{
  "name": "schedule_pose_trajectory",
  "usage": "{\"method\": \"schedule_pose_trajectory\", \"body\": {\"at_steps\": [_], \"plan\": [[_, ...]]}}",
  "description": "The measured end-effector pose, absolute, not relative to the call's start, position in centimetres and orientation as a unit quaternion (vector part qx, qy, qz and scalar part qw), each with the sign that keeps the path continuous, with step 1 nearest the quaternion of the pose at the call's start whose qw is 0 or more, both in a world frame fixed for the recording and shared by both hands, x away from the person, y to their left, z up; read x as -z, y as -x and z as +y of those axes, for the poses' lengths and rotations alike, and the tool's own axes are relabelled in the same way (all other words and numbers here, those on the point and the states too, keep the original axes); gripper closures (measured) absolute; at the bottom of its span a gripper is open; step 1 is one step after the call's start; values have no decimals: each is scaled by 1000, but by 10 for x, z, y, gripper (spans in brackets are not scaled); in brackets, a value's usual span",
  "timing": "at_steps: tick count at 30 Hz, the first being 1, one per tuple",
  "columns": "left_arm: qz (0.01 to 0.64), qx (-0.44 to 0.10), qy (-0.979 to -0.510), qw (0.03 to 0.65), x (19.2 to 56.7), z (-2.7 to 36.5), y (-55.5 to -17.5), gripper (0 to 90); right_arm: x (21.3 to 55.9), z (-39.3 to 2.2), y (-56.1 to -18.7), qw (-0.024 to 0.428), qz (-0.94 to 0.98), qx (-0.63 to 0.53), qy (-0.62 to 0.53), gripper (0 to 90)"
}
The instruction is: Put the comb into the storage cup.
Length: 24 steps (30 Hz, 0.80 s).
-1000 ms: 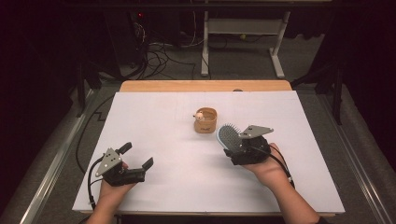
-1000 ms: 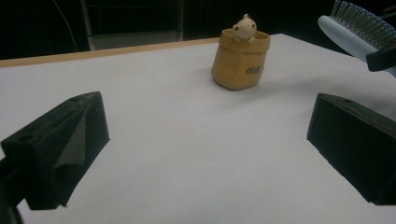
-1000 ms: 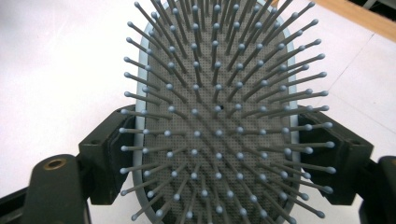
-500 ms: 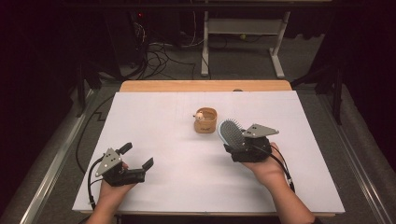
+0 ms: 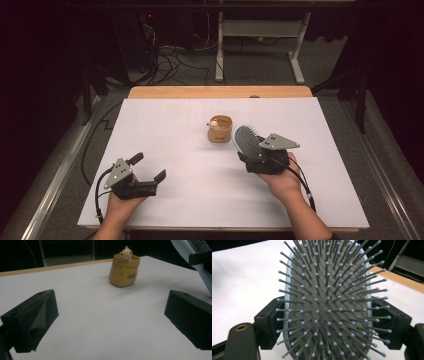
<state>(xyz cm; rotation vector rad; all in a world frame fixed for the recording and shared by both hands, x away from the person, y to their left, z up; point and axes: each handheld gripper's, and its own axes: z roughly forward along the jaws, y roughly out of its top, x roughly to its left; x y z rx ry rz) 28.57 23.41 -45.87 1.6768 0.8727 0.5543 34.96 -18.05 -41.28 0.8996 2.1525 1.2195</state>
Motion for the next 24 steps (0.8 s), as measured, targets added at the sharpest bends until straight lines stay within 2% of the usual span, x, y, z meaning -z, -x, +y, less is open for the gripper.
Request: {"method": "schedule_pose_trajectory", "body": {"at_steps": [24], "plan": [[354,-222,-721,552,460,225,-285,2,409,-180,-342,282,737,-517,-331,206]]}}
